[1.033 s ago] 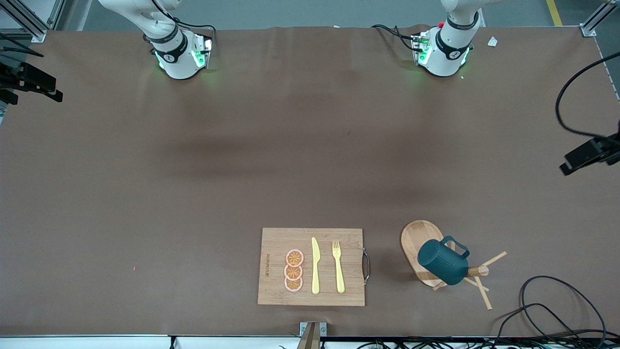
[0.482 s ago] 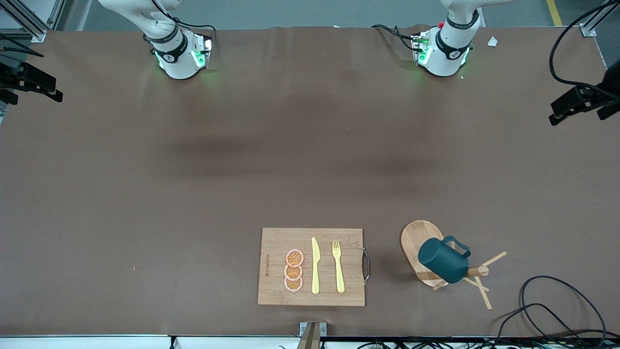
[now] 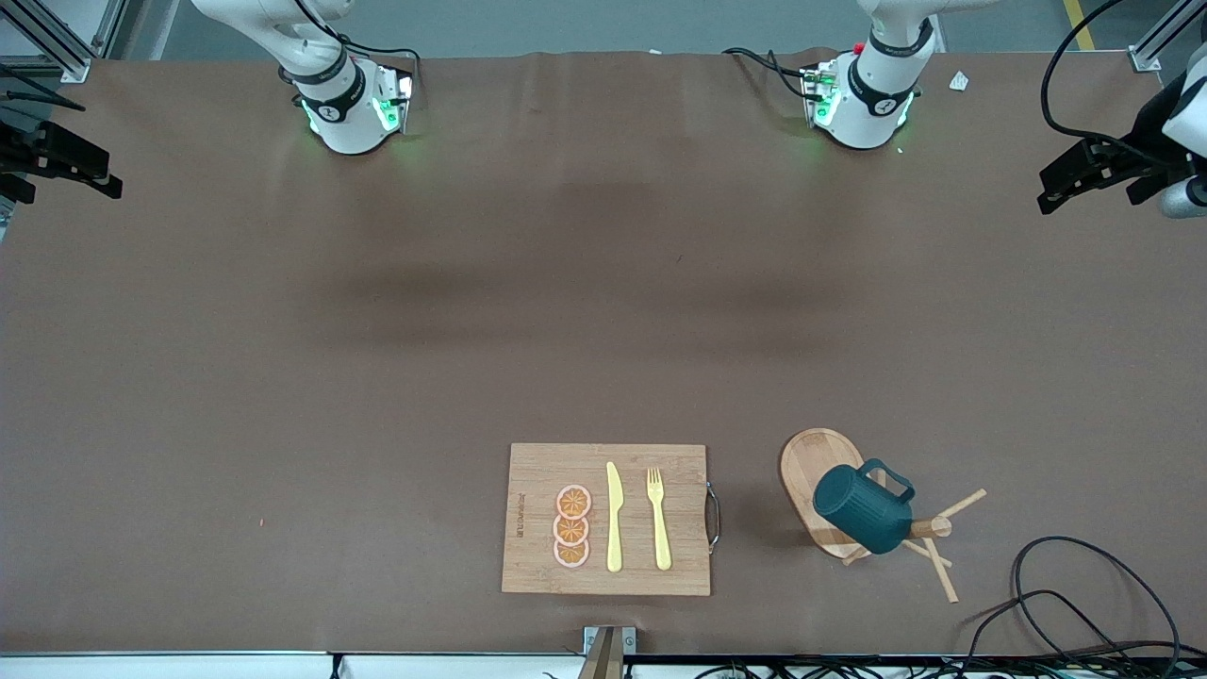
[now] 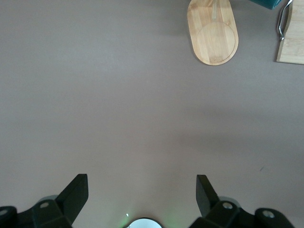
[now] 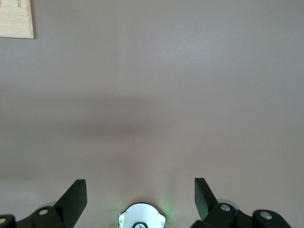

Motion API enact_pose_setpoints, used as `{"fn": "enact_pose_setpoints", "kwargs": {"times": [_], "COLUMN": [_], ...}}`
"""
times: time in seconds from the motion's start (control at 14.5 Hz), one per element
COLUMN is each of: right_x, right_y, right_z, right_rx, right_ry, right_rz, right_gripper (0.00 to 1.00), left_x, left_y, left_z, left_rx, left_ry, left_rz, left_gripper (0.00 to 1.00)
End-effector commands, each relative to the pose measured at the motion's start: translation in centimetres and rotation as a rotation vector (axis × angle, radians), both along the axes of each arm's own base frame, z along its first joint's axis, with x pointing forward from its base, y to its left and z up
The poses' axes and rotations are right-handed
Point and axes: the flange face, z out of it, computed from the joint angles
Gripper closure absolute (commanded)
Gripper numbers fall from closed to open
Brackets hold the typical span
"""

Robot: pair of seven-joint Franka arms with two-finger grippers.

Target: Pass cup and hang on rack

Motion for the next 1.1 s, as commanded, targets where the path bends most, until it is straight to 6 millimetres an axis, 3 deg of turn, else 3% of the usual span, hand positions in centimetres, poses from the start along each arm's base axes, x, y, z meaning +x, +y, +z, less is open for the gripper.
{"fn": "enact_pose_setpoints", "kwargs": {"times": [0.0, 0.21, 0.69, 1.03], "right_x": [-0.7, -0.7, -0.7, -0.7], "right_y": [0.1, 0.2, 0.2, 0.2], "right_z": [0.2, 0.2, 0.2, 0.2], "right_rx": [0.008, 0.008, 0.007, 0.007], "right_ry": [-0.002, -0.002, -0.002, -0.002], "right_rz": [-0.001, 0.000, 0.005, 0.005], "right_gripper": [0.00, 0.00, 0.00, 0.00], "left_x": [-1.1, -1.0, 0.2, -0.1], "left_y": [-1.0, -2.0, -2.2, -2.6], "left_z": [-0.7, -0.5, 0.0, -0.1], "left_rx": [-0.010, -0.053, -0.077, -0.057], "left_ry": [-0.020, -0.033, -0.063, -0.035], "left_rz": [0.053, 0.053, 0.026, -0.021], "left_gripper": [0.00, 0.00, 0.00, 0.00]}}
